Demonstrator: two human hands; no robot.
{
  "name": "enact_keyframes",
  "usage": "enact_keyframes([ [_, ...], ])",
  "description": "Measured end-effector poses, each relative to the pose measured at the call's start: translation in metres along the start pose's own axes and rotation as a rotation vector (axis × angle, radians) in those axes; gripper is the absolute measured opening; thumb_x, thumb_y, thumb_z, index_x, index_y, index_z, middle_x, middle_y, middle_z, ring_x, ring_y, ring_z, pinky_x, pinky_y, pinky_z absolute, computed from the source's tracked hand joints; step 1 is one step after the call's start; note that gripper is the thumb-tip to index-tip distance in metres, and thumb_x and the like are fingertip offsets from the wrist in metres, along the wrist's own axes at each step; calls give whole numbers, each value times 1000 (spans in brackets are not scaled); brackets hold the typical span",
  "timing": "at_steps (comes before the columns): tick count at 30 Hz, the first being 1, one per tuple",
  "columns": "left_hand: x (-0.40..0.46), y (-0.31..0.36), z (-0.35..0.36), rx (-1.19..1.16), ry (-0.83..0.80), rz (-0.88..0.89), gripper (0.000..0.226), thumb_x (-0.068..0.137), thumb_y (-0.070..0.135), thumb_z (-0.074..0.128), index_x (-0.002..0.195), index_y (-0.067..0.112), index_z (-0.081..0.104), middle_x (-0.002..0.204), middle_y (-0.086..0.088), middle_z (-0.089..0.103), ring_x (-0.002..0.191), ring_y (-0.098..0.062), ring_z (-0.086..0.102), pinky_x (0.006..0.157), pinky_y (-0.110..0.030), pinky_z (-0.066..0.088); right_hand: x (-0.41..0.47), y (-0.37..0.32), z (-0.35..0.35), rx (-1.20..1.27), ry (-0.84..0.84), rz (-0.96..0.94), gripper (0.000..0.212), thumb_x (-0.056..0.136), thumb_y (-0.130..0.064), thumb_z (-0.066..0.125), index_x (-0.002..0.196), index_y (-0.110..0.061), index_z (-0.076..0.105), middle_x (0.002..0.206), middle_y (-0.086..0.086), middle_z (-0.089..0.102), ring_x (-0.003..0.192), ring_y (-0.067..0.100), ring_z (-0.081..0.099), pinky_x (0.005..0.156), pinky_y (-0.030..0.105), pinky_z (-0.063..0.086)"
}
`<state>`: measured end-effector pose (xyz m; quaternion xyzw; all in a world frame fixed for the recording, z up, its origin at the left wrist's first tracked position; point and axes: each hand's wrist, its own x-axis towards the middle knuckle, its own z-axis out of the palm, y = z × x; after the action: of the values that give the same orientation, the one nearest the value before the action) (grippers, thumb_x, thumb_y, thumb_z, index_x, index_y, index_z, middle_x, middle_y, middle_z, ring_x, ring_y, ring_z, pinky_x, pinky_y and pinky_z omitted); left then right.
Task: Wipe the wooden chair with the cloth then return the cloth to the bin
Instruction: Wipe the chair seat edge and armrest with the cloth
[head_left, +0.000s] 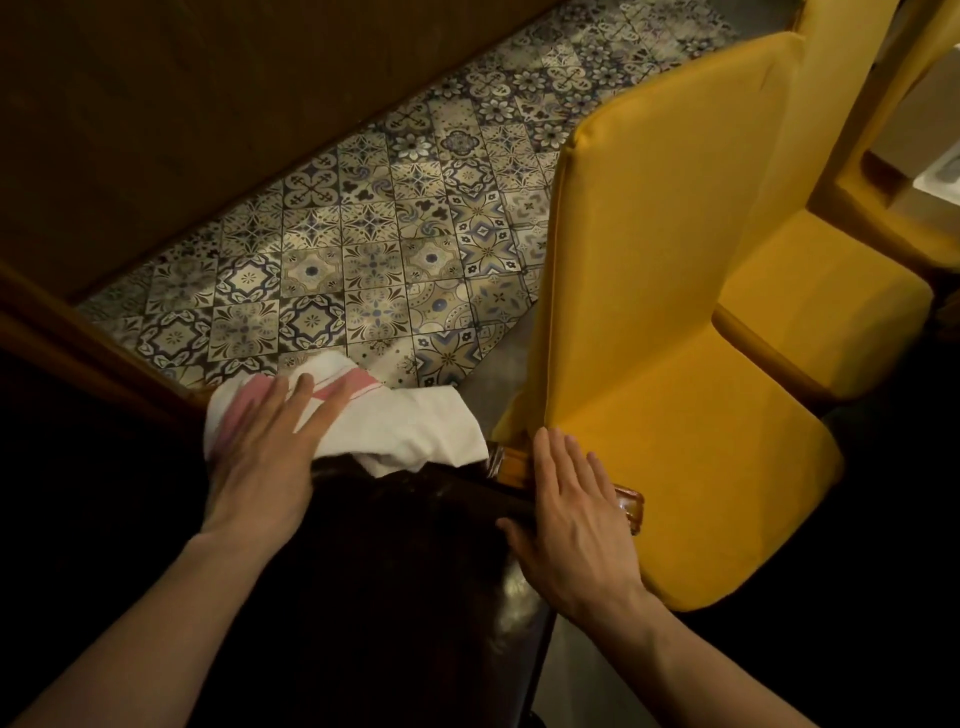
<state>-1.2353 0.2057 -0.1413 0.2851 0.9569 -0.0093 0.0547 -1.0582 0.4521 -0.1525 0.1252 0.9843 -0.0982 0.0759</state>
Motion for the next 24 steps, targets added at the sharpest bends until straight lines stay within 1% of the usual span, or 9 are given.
enact_keyframes([
  [2,-5,4,11,-93,3,-36,111,67,-11,59,157,33,13,163,-14,20,151,-33,8,123,-46,5,0,3,3,-49,-21,12,102,92,-66,44,155,-10,-13,165,15,-5,151,31,-10,122,50,5],
  [4,-10,16,19,-214,12,-51,109,69,-9,59,157,33,12,166,-12,10,153,-29,-2,123,-49,7,0,6,6,-88,-50,7,111,87,-72,45,153,-11,-19,164,15,-12,149,32,-17,121,52,2],
  [6,-14,34,24,-287,15,-47,105,71,-3,60,157,34,11,167,-9,5,153,-25,-8,122,-50,9,0,7,6,-102,-54,9,115,84,-79,41,153,-11,-21,163,14,-15,149,32,-19,121,52,0],
  [8,-17,54,25,-308,24,-33,100,76,6,62,157,34,11,167,-8,4,153,-24,-10,121,-46,6,2,7,7,-106,-72,4,115,83,-83,34,153,-11,-21,163,14,-15,148,32,-20,121,52,-1],
  [10,-19,70,25,-326,33,-31,95,80,14,63,157,34,10,167,-8,5,153,-24,-11,122,-45,5,2,7,7,-104,-79,7,115,82,-85,31,153,-11,-21,163,14,-14,148,33,-20,121,52,-3],
  [13,-20,78,22,-369,41,-56,90,85,21,64,157,34,11,167,-5,5,153,-23,-10,121,-46,10,3,8,7,-104,-75,9,116,80,-88,23,151,-11,-24,164,13,-15,148,31,-22,121,51,-7],
  [16,-24,94,22,-377,22,23,94,84,18,64,156,37,8,167,-1,4,152,-20,-13,121,-45,17,3,9,6,-81,-70,-24,110,78,-91,14,155,-18,-17,164,12,-12,148,28,-22,120,49,-9],
  [19,-28,108,25,-394,36,37,96,83,17,65,157,36,6,168,-2,4,152,-20,-12,122,-43,17,3,8,6,-38,-74,-23,107,77,-92,14,156,-25,-13,165,9,-9,149,26,-20,121,48,-9],
  [24,-24,83,27,-325,14,132,98,81,17,60,155,42,1,167,5,9,153,-16,-5,115,-37,13,3,8,6,-55,-72,-15,109,78,-92,13,158,-19,-6,165,9,-6,150,25,-15,121,48,-6],
])
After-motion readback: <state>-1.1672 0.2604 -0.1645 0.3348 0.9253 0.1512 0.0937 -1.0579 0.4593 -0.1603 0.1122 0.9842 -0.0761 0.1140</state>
